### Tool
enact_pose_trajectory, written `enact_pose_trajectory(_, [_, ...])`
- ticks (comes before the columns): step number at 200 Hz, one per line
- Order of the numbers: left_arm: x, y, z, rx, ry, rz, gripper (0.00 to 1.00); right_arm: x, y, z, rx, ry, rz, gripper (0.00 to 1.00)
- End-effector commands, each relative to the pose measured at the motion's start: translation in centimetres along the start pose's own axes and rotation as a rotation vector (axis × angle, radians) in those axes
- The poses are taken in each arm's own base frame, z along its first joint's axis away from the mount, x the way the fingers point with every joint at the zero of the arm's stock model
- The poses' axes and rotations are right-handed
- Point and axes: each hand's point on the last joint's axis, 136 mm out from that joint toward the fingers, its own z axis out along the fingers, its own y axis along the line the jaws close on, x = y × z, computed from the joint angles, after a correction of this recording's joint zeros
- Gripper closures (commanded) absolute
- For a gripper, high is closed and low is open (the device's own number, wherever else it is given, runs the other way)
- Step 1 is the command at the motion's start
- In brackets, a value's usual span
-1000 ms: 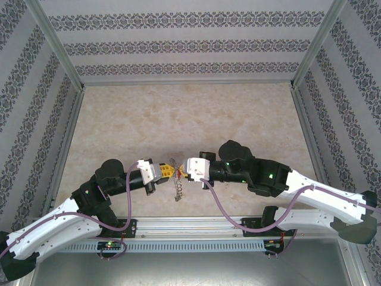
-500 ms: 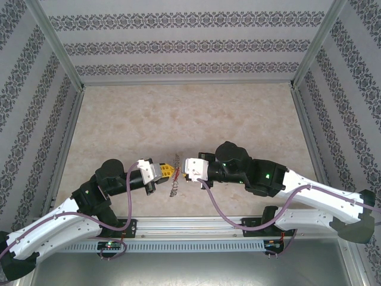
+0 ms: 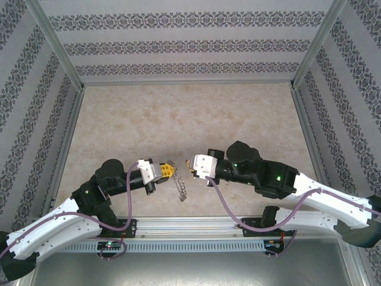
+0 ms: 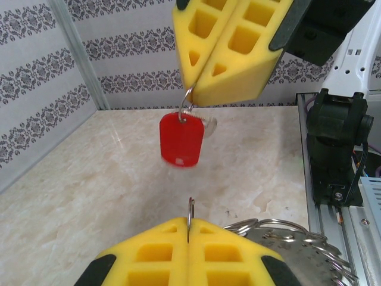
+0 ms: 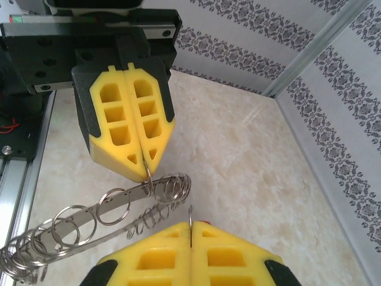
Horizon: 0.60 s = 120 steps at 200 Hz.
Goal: Put the keys on the keyring
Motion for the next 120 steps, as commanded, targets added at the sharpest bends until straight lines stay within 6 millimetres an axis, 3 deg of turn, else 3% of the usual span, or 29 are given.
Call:
enact_pose_trajectory(1, [-1.9,-0.1,-0.3,0.003,-0.05,0.036,1.0,0.4,0.4,0.7,-0.033,0.018,0.015,1.0])
enact_pose_trajectory(35, [-1.8,-0.1,-0.4,0.0,-0.05,0.033,1.0,0.1,1.5,1.1,-0.103,0.007,0.024,1.0])
enact_pose_trajectory(120, [-1.7,-0.2,-0.2,0.008,-0.05,0.032,1.0,-0.8,2.1,1.9,-0.152,-0.028,0.05,1.0])
